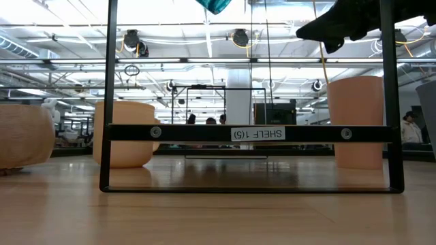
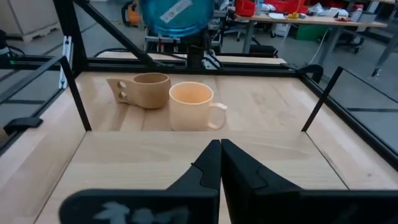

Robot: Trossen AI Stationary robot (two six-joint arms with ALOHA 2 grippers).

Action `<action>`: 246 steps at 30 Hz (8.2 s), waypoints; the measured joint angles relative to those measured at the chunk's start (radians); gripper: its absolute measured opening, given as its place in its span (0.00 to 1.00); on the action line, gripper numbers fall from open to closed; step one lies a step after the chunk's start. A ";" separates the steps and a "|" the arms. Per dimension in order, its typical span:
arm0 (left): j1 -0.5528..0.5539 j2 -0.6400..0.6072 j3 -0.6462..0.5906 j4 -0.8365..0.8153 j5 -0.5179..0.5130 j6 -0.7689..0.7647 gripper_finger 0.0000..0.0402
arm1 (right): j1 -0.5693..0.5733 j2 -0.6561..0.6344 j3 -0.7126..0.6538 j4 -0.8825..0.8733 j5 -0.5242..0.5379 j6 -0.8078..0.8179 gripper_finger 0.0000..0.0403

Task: Stack small to large cups/mugs on shelf
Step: Put the light blue cup on the shelf

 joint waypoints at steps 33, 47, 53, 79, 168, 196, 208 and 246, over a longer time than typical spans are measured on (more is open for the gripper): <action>0.423 0.004 -0.001 -0.105 0.474 0.976 0.01 | -0.199 0.268 0.295 -0.013 -0.172 -0.077 0.81; 0.534 0.007 -0.001 -0.097 0.501 1.100 0.01 | -0.308 0.437 0.456 -0.069 -0.342 -0.082 0.98; 0.548 0.008 -0.019 -0.053 0.541 1.154 0.01 | -0.325 0.439 0.460 -0.069 -0.371 -0.075 0.98; 0.551 0.063 -0.020 0.000 0.565 1.249 0.01 | -0.331 0.487 0.459 -0.041 -0.425 -0.088 0.86; 0.641 -0.034 -0.404 0.634 0.335 0.599 0.47 | -0.613 0.472 0.205 0.296 -0.642 -0.254 0.84; 0.641 -0.086 -0.595 0.965 0.307 0.373 0.47 | -0.737 0.518 -0.003 0.706 -0.747 -0.259 0.84; 0.616 -0.152 -0.595 0.962 0.274 0.383 0.47 | -0.735 0.664 -0.003 0.851 -0.800 -0.190 0.84; 0.616 -0.152 -0.595 0.940 0.274 0.420 0.47 | -0.664 0.783 -0.019 0.910 -0.726 -0.166 0.84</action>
